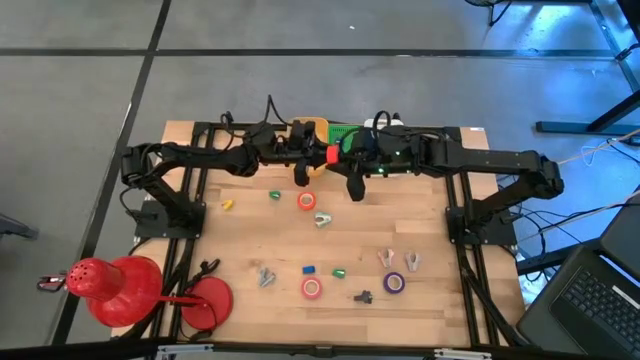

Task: Pick and place Stapler, Stapler remover, tape
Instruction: Put the red tape into the white bin

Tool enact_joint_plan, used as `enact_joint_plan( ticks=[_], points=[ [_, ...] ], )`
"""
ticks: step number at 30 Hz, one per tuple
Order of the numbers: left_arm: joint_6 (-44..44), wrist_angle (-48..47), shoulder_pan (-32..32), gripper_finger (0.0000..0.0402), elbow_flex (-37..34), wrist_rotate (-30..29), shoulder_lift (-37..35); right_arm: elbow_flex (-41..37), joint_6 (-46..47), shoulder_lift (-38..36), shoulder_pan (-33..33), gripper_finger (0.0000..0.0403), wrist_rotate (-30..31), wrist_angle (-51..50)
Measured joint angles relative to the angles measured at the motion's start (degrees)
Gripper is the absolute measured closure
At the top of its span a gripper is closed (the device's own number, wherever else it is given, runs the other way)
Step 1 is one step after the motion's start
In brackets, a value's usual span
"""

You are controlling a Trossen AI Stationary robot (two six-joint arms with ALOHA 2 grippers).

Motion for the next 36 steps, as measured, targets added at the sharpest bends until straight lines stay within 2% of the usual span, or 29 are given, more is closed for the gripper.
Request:
enact_joint_plan(
  ticks=[5,7,10,16,19,21,25,32,36],
  points=[
    [-0.89,0.24,0.03,0.0364,0.09,-0.61,0.0,0.83,-0.61,0.02,-0.06,0.0364,0.18,-0.77],
    [-1.31,0.13,0.03,0.0336,0.06,-1.45,-0.01,1.27,-1.16,0.02,-0.11,0.0364,0.84,-1.97],
    [-1.31,-0.08,0.28,0.0276,-0.04,-2.16,-0.04,2.79,-1.6,-0.28,-0.19,0.0364,5.09,-5.43],
    [-1.31,-1.02,0.12,0.0175,-0.1,-2.48,-0.15,9.22,-1.97,-0.22,-0.7,0.0364,16.19,-25.97],
    [-0.3,-1.74,0.15,0.0151,-0.09,-2.82,-0.09,11.54,-1.14,-0.28,-2.94,0.0364,20.67,-38.04],
    [1.03,-1.44,0.2,0.0146,-0.09,-3.04,-0.09,11.93,-0.5,-0.43,-5.33,0.0364,20.84,-44.68],
    [1.51,-1.51,0.12,0.0147,-0.09,-3.99,-0.09,10.36,-4.13,-1.01,-13.35,0.0364,14.31,-49.65],
    [1.48,-1.53,0.13,0.0148,-0.09,-4.24,-0.09,3.98,-13.41,-0.54,-30.5,0.0364,-7.46,-43.78],
    [0.57,-1.42,0.13,0.0148,-0.09,-4.32,-0.09,2.11,-15.05,2.34,-36.32,0.0364,-11.03,-43.15]
  ],
)
